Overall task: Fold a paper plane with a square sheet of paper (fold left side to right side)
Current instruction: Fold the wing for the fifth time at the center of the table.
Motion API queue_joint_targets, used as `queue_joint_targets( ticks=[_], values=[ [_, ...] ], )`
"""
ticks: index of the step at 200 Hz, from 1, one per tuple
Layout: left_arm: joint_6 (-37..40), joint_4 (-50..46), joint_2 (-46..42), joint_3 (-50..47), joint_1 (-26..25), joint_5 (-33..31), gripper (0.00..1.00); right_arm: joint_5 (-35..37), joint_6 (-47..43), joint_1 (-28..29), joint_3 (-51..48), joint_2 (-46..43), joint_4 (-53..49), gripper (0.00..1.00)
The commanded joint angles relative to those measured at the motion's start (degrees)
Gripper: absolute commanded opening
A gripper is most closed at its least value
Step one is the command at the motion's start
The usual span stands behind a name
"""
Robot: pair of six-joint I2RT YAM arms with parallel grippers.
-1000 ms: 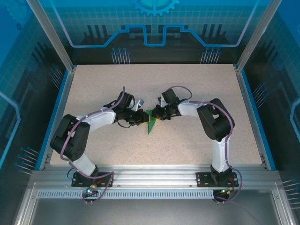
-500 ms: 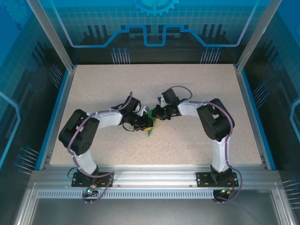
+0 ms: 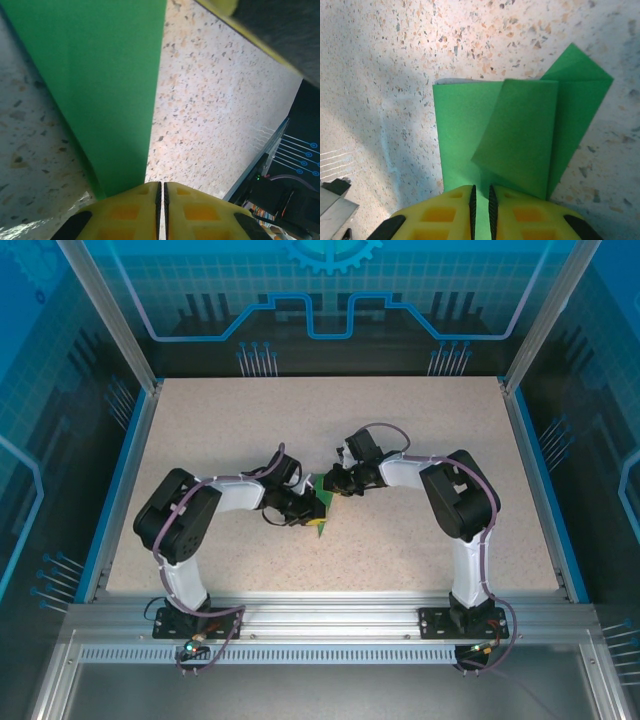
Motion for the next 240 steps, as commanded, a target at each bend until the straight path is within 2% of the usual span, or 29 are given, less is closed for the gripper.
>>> queue_joint_targets(
  ticks=[1,71,107,127,158,198,240],
  values=[
    [-0.53,0.14,1.15,-0.88,-0.32,-0.54,0.12,2.52,-1.17,0.81,-1.42,3.16,-6.7,0.18],
    [-0.13,-0.38,2.4,-1.83,-0.59,-1.85,0.08,1.69,-1.7,0.79,-1.47,2.28,-5.26,0.18],
    [0.6,-1.37,3.2,-2.17,-0.8,-3.3,0.0,-1.36,-2.12,0.63,-1.47,-0.32,-0.91,0.18],
    [0.83,-1.29,3.62,-2.74,-0.83,-3.84,0.0,-1.84,-2.61,0.44,-2.03,-3.52,0.87,0.18],
    [1.52,-0.77,3.84,-3.31,-0.76,-4.23,0.0,-1.75,-3.36,0.02,-5.06,-8.96,1.89,0.17],
    [1.74,0.92,3.53,-4.32,-0.89,-4.14,0.0,-4.0,-4.85,0.01,-12.3,-15.01,3.69,0.09],
    [1.64,1.2,3.32,-4.64,-0.87,-4.17,0.0,-8.34,-5.04,1.27,-15.98,-14.82,8.3,0.08]
  ],
)
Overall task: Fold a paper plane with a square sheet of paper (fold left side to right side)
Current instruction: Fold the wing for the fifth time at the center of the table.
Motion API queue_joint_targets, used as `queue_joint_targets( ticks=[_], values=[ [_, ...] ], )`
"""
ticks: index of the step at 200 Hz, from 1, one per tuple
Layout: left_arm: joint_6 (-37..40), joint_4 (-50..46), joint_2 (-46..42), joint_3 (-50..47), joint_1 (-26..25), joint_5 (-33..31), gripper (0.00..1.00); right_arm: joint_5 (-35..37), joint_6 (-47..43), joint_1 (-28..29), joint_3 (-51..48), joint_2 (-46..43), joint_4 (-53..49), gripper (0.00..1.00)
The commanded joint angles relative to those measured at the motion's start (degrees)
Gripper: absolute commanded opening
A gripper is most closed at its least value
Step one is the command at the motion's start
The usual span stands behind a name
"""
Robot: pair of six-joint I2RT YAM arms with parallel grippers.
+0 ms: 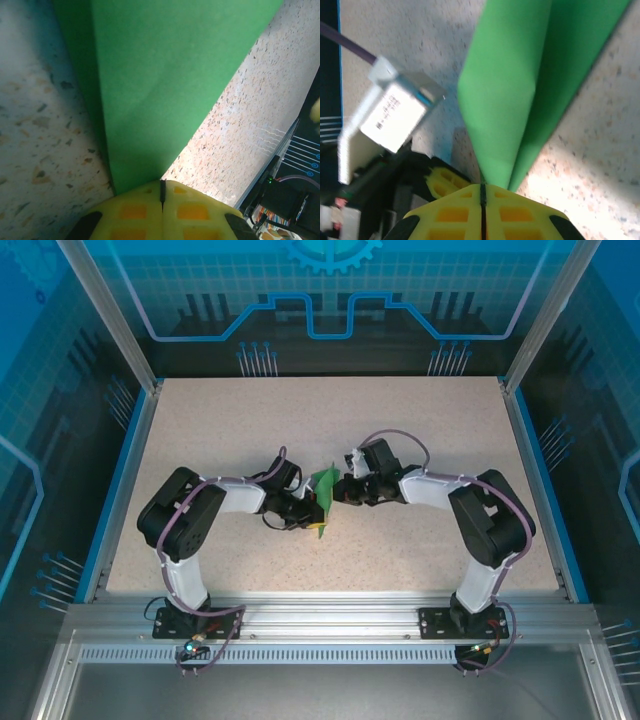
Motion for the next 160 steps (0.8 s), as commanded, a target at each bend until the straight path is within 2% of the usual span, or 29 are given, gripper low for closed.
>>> queue_joint_targets(
  ticks=[1,160],
  values=[
    [1.21,-2.88,1.72,-2.32,-0.48,-3.0,0.0,-3.93,-1.19,1.26,-1.03,0.4,3.18,0.08],
    [1.37,-3.42,1.46,-2.06,-0.84,-3.08,0.0,-3.14,-2.37,2.95,6.45,11.04,1.42,0.07]
  ],
)
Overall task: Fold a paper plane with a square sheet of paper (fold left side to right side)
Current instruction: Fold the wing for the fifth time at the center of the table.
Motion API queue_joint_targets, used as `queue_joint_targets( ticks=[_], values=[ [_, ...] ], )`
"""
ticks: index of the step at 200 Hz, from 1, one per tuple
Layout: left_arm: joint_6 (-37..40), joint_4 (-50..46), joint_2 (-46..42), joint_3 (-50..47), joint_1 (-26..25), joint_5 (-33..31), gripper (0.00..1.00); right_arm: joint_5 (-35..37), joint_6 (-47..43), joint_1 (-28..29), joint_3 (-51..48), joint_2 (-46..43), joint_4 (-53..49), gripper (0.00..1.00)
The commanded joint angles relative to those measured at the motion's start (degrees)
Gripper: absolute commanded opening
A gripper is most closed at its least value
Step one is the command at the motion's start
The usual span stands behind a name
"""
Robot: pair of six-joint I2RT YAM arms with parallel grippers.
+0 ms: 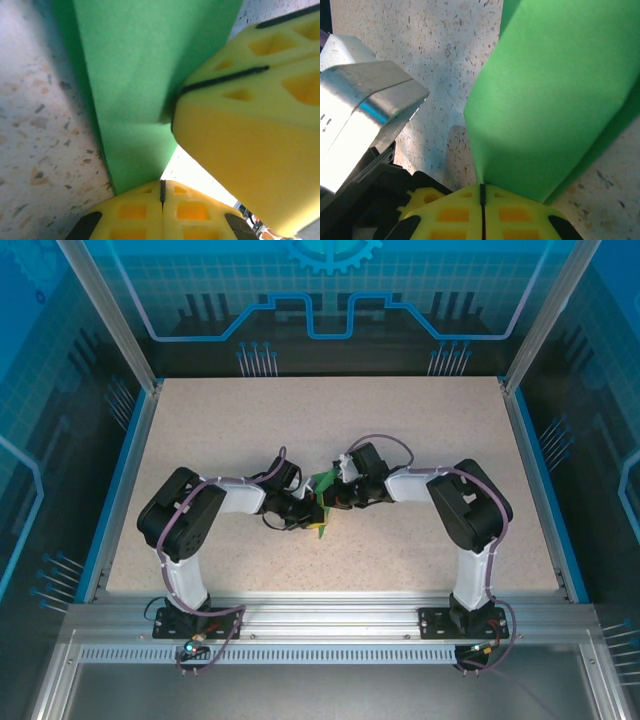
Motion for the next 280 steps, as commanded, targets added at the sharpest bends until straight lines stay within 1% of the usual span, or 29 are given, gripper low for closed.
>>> queue_joint_targets(
  ticks=[1,67,113,280],
  values=[
    [1.39,-3.81,1.48,-1.84,-0.81,-3.07,0.0,0.07,-1.54,1.05,1.97,2.0,-1.44,0.07],
    [1.36,-4.16,1.57,-1.59,-0.85,-2.98,0.0,2.3,-2.92,1.05,3.48,4.5,-4.29,0.07],
    [1.46,-4.47,1.66,-1.87,-0.8,-3.07,0.0,4.73,-4.63,0.68,5.23,6.11,-8.39,0.07],
    [1.66,-4.42,2.13,-2.81,-0.85,-3.13,0.0,3.45,-9.43,-6.3,14.67,9.71,-14.28,0.07]
  ],
)
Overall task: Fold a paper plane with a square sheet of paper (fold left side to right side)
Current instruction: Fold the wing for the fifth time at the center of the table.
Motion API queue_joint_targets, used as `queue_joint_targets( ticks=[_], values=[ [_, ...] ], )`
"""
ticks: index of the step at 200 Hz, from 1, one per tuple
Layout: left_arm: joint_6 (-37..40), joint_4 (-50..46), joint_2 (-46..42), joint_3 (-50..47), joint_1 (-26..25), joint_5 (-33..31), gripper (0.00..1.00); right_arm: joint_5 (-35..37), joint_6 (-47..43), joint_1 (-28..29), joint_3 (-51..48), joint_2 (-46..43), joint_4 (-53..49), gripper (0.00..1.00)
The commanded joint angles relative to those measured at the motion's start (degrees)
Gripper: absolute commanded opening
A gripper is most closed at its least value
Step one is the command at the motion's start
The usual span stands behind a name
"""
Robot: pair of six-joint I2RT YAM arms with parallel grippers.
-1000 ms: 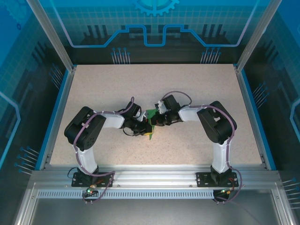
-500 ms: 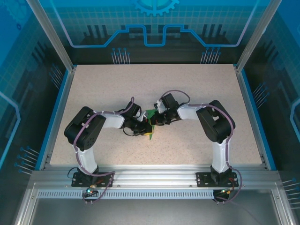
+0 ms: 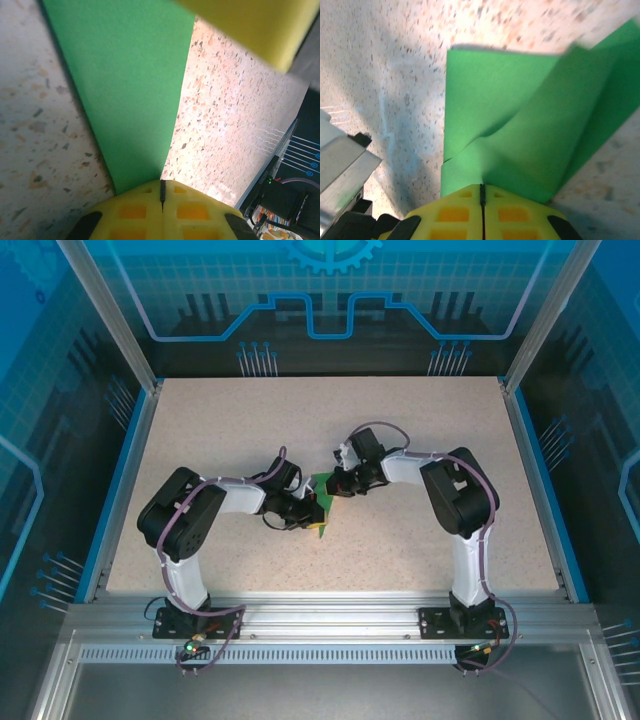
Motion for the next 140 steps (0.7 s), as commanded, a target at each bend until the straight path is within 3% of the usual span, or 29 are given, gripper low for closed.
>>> queue_joint_targets(
  ticks=[1,140],
  values=[
    [1.62,-4.98,2.11,-2.61,-0.81,-3.1,0.0,2.73,-1.93,-2.12,2.27,2.19,-1.95,0.07],
    [1.52,-4.54,2.53,-2.91,-0.88,-2.94,0.0,2.97,-4.24,-7.09,11.54,7.67,-7.33,0.07]
  ],
)
